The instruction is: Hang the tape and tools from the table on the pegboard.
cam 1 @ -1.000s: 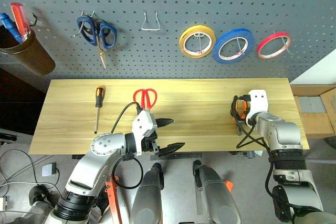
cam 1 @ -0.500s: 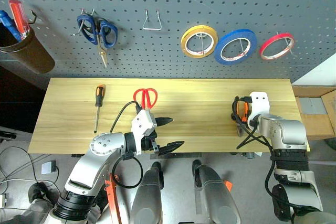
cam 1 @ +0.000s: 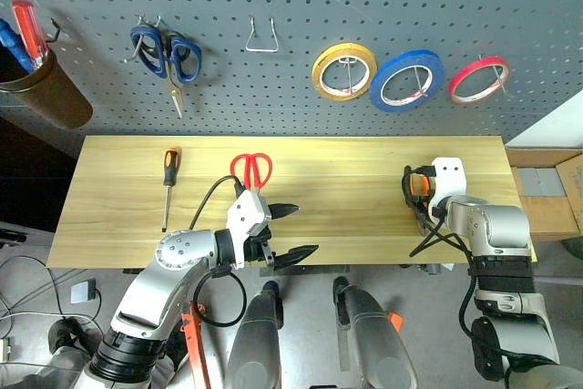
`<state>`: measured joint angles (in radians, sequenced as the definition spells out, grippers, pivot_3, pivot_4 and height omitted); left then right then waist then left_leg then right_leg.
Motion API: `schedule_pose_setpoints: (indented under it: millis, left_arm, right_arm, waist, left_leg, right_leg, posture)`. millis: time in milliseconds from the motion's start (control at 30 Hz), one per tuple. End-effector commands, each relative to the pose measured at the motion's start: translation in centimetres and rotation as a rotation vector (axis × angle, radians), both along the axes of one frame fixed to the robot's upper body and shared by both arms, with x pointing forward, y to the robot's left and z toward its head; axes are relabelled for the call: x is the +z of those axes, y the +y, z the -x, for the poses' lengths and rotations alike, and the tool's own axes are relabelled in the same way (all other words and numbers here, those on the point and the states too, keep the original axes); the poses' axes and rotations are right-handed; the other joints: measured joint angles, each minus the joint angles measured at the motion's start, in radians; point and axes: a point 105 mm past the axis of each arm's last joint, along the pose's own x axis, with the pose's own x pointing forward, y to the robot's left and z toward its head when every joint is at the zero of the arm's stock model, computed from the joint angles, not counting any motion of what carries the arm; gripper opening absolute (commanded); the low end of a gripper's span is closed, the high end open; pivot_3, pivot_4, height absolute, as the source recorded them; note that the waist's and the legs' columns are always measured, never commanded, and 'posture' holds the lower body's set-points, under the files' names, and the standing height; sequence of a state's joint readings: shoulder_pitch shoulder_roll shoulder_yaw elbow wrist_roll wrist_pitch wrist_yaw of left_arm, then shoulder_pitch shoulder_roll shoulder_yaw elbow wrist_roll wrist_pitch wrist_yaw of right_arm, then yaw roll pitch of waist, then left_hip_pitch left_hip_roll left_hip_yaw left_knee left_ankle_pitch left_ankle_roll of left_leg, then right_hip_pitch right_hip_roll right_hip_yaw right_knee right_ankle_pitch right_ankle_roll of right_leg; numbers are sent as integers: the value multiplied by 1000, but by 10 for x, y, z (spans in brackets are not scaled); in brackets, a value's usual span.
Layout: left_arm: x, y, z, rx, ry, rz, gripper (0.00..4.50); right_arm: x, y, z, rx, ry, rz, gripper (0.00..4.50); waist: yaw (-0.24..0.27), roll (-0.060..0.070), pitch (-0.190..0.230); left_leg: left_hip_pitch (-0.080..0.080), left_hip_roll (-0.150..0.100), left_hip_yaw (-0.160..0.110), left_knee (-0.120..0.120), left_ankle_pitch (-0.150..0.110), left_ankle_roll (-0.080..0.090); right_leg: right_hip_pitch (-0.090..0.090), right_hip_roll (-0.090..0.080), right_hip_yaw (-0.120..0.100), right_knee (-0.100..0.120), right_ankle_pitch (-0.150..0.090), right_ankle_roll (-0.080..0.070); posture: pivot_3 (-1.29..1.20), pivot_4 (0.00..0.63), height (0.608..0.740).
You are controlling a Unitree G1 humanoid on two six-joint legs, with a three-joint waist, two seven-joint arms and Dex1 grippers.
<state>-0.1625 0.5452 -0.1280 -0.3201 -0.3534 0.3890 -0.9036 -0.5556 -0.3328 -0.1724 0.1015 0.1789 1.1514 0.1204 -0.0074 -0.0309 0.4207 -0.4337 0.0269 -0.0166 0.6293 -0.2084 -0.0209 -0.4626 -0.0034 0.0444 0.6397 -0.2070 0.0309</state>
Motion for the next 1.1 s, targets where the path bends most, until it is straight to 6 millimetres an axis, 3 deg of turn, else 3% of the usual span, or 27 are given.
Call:
schedule_pose_setpoints:
  millis: [33, 133, 300, 500, 600, 900, 1100]
  left_arm:
    - [4, 2, -1, 3, -24, 5, 4500]
    - [5, 9, -11, 43, -43, 6, 4500]
    - [13, 17, -28, 118, -87, 69, 4500]
    - [29, 15, -47, 166, -158, 174, 4500]
    - [42, 24, -56, 198, -201, 207, 4500]
    - [59, 50, -61, 266, -258, 208, 4500]
    - [75, 60, -62, 294, -282, 257, 4500]
  right_arm:
    - [-14, 6, 12, 53, 55, -25, 2231]
    - [8, 29, 13, 210, -14, -80, 2230]
    - [25, 60, 26, 455, -59, -127, 2229]
    - [65, 101, 38, 758, -263, -198, 2228]
    - [92, 120, 38, 848, -377, -258, 2227]
    - [154, 182, 56, 1110, -601, -366, 2226]
    - [186, 209, 54, 1165, -713, -368, 2226]
  waist:
    - [0, 0, 0]
    - [2, 0, 0]
    - [1, 1, -2]
    - [9, -1, -22]
    - [9, -6, -44]
    - [15, -14, -113]
    - [22, -16, -137]
  left_leg:
    - [0, 0, 0, 0, 0, 0]
    - [-2, 0, 1, -2, 0, 0]
    - [-12, 0, 4, -1, 2, -3]
    - [-19, -2, 1, 1, 6, -11]
    - [-19, -3, 2, 2, 8, -14]
    - [-18, -2, -2, 2, 8, -14]
    - [-17, -2, -4, 6, 9, -15]
  right_leg:
    - [0, 0, 0, 0, 0, 0]
    - [-4, 0, -1, 1, 0, 1]
    - [-14, 1, -3, 4, 0, 1]
    - [-17, 0, -7, 3, 2, 4]
    - [-17, -1, -7, 3, 3, 5]
    - [-15, 0, -11, 4, 6, 0]
    - [-13, 1, -12, 5, 11, -6]
  posture:
    - [90, 480, 740]
    - [89, 448, 740]
    - [93, 362, 740]
    - [98, 259, 740]
    - [113, 222, 740]
    - [160, 162, 740]
    - [172, 148, 740]
